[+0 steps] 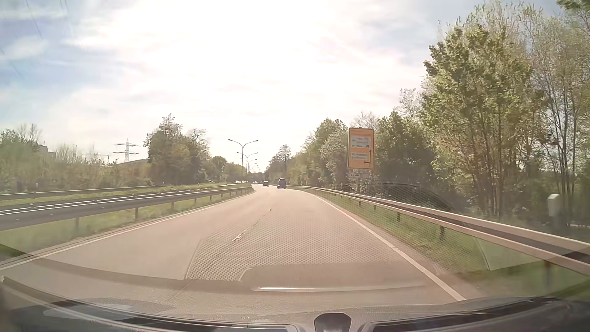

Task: Follow the waypoints while adhering to traffic rules and regulations

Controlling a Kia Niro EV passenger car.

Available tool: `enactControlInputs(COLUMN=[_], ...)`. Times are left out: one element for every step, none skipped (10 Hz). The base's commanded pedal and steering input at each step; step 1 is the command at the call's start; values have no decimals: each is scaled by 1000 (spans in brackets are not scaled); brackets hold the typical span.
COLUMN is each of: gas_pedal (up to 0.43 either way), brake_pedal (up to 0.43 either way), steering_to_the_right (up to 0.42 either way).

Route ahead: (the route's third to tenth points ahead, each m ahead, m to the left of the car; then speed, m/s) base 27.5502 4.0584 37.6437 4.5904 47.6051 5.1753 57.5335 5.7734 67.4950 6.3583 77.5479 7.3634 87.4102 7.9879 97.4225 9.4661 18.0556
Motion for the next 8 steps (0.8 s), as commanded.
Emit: enactControlInputs(gas_pedal=[110, 110, 110, 110, 110, 110, 110, 110], brake_pedal=[0, 0, 0, 0, 0, 0, 0, 0], steering_to_the_right=[-5, -4, -4, -4, -4, -4, -4, -4])
